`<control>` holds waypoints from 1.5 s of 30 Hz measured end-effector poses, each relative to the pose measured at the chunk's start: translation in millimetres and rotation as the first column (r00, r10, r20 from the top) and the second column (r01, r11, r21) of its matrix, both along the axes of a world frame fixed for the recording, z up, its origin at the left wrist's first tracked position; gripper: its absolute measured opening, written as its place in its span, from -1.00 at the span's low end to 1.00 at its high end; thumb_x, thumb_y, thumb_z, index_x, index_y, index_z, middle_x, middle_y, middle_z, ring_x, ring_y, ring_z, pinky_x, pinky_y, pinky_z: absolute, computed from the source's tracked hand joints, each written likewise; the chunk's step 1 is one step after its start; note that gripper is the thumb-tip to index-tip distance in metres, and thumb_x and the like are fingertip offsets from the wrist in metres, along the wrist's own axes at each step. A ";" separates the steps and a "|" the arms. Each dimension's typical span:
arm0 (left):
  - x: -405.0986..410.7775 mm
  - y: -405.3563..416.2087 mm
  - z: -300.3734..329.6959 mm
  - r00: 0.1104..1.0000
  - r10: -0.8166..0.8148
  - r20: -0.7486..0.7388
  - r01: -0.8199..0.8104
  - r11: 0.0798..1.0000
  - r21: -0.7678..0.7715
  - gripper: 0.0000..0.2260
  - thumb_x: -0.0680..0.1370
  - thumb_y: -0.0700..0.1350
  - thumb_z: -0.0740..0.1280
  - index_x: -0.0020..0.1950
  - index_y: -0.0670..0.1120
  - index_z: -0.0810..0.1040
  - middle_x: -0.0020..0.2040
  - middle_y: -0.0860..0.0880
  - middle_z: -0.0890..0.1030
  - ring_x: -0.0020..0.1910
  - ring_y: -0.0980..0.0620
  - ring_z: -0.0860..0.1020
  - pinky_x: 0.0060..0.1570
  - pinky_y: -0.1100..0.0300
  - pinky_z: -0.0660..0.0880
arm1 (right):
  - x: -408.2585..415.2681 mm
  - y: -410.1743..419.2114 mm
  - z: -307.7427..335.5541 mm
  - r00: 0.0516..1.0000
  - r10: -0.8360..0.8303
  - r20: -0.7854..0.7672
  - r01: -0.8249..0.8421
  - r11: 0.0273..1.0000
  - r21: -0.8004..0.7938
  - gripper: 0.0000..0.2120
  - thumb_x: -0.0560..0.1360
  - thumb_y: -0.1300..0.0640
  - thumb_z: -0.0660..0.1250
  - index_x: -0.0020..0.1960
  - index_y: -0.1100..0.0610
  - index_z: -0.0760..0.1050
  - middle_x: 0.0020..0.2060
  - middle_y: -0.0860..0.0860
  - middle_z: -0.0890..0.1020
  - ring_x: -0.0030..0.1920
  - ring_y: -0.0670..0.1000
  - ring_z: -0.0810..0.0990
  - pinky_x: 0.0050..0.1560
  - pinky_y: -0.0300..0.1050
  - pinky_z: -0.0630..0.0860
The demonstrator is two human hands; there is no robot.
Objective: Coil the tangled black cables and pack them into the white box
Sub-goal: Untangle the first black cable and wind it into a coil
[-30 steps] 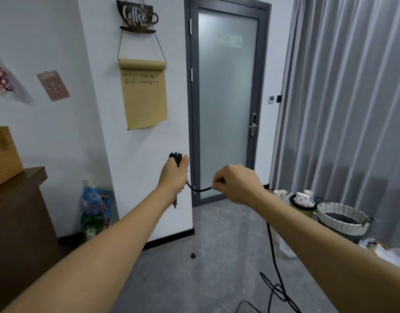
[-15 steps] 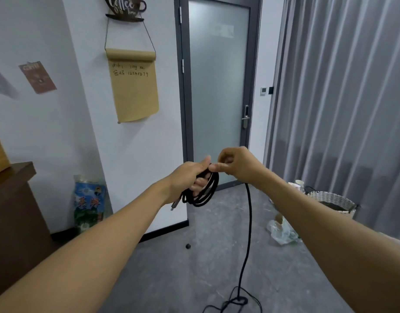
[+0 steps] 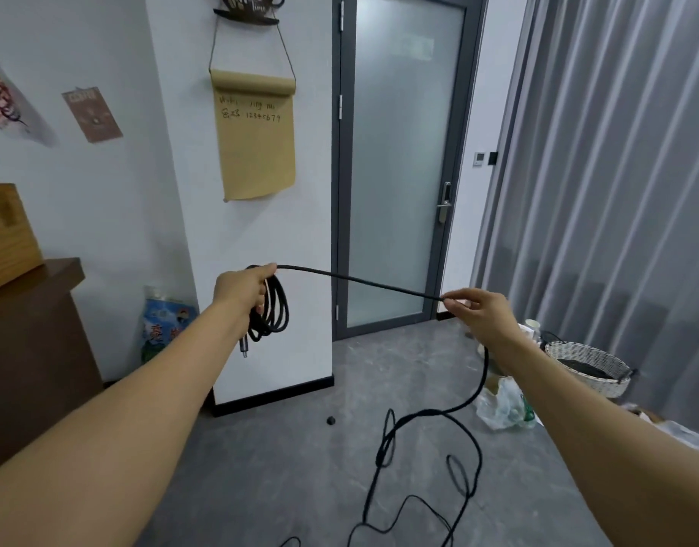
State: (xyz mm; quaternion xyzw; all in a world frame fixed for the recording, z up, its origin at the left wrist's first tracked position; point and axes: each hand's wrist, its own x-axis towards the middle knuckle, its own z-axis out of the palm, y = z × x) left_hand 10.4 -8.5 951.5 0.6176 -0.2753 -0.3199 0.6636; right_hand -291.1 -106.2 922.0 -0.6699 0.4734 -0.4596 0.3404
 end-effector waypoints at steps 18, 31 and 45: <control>-88.4 -13.4 2.1 0.785 -0.344 0.515 0.374 0.926 0.048 -0.68 0.65 -0.03 0.13 -0.25 -0.13 0.43 -0.37 -0.05 0.53 -0.43 0.08 0.53 -0.39 0.29 0.41 | 62.8 51.2 68.7 0.582 0.256 -0.772 -0.580 0.796 -0.172 -0.87 0.50 0.11 0.36 0.01 0.07 0.64 -0.31 -0.17 0.39 -0.30 -0.21 0.39 -0.26 -0.37 0.30; -106.6 2.9 10.0 0.696 -0.709 -0.115 0.703 0.705 -0.096 -0.64 0.65 0.10 0.05 -0.24 -0.08 0.34 -0.53 0.10 0.27 -0.60 0.17 0.24 -0.50 0.35 0.32 | 53.9 44.1 73.0 0.907 0.324 -0.270 -0.378 0.908 -0.181 -0.82 0.40 0.05 0.45 -0.23 0.16 0.56 -0.38 -0.02 0.55 -0.36 -0.12 0.45 -0.25 -0.32 0.41; -43.2 2.4 8.0 0.922 -0.330 -0.202 0.329 0.944 -0.042 -0.69 0.54 -0.16 0.32 -0.37 -0.04 0.31 -0.61 0.12 0.22 -0.69 0.20 0.14 -0.66 0.38 0.16 | 11.1 15.6 17.5 0.968 0.187 -0.168 -0.186 0.982 0.019 -0.79 0.51 0.05 0.34 -0.28 0.09 0.55 -0.43 0.03 0.41 -0.40 -0.04 0.29 -0.40 -0.24 0.26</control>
